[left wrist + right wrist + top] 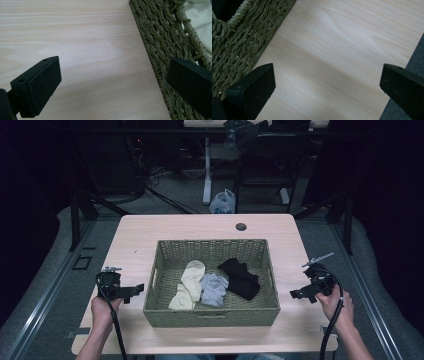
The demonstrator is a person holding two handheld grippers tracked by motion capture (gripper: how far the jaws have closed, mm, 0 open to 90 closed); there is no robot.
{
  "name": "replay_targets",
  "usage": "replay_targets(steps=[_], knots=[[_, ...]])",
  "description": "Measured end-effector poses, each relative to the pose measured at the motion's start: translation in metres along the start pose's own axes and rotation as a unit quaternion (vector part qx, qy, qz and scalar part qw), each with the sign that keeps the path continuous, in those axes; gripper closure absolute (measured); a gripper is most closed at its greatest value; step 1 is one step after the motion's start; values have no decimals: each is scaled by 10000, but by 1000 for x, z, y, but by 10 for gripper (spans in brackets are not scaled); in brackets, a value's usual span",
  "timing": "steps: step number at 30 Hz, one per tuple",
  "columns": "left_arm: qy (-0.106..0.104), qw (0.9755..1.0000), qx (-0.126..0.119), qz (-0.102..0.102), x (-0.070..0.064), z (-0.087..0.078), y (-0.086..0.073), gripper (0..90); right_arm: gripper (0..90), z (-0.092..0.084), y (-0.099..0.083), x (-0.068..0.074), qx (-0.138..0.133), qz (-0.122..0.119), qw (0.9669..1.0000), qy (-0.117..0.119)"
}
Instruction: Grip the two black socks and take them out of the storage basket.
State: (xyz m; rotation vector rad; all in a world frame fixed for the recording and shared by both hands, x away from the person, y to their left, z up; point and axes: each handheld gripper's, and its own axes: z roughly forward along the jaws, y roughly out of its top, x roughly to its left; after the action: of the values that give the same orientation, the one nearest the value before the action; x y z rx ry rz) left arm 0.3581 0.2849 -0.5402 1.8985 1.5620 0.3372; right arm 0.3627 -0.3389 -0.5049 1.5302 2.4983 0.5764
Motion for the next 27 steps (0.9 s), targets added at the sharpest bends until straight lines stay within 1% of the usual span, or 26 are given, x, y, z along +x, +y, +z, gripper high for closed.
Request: replay_targets(steps=[3,4,5,6,7,8,10,11,12,13,14,15,16,17,18,19,20,21,22,23,25,26,27], knots=[[-7,10000,7,0,-1,0,0,3,0,-2,0,0,-40,47,10000,61],[-4,10000,2,0,-1,0,0,3,0,-3,0,-1,10,11,10000,-1],[-4,10000,2,0,-1,0,0,3,0,-3,0,-1,10,11,10000,-1],[-6,10000,29,22,-1,0,1,3,0,-3,0,0,-48,44,10000,39],[-12,10000,28,26,-1,0,0,3,0,-5,0,-1,-21,19,10000,55],[-8,10000,30,27,-1,0,0,3,0,-9,1,0,-97,81,9999,106],[16,10000,0,7,0,-1,-1,2,0,-13,2,-1,-132,62,9998,132],[20,10000,-14,-11,0,-1,-1,3,0,-15,4,-1,-163,88,9997,163],[28,10000,-22,-30,1,-1,-1,2,0,-16,4,0,-225,118,9996,144],[28,10000,-22,-30,1,-1,-1,2,0,-16,4,0,-225,118,9996,144],[31,10000,-17,-27,1,-2,-1,2,0,-19,5,0,-329,149,9992,155],[30,10000,-27,-22,0,-2,-1,2,0,-25,7,-1,-369,149,9991,140],[30,10000,-27,-22,0,-2,-1,2,0,-25,7,-1,-369,149,9991,140],[34,10000,-26,-27,0,-2,-1,2,0,-33,9,-2,-477,158,9986,150],[34,10000,-30,-32,0,-2,-1,2,0,-33,9,-2,-477,158,9986,150],[37,10000,-31,-34,0,-2,-1,2,0,-41,12,-1,-622,199,9978,129],[44,10000,-35,-33,0,-2,-1,2,0,-41,12,-1,-622,199,9978,129],[37,10000,-3,-26,1,-2,-1,2,0,-44,13,0,-701,212,9972,142],[49,10000,-35,-34,1,-2,-1,2,0,-49,15,1,-715,195,9972,121],[45,10000,-60,-46,1,-2,-2,2,0,-55,20,4,-830,162,9964,110],[46,10000,-61,-50,1,-2,-2,2,0,-58,22,5,-840,131,9963,102],[42,10000,-60,-49,1,-2,-2,2,0,-62,26,8,-916,116,9957,124],[40,10000,-60,-47,1,-1,-2,2,1,-64,29,11,-931,72,9955,147]])
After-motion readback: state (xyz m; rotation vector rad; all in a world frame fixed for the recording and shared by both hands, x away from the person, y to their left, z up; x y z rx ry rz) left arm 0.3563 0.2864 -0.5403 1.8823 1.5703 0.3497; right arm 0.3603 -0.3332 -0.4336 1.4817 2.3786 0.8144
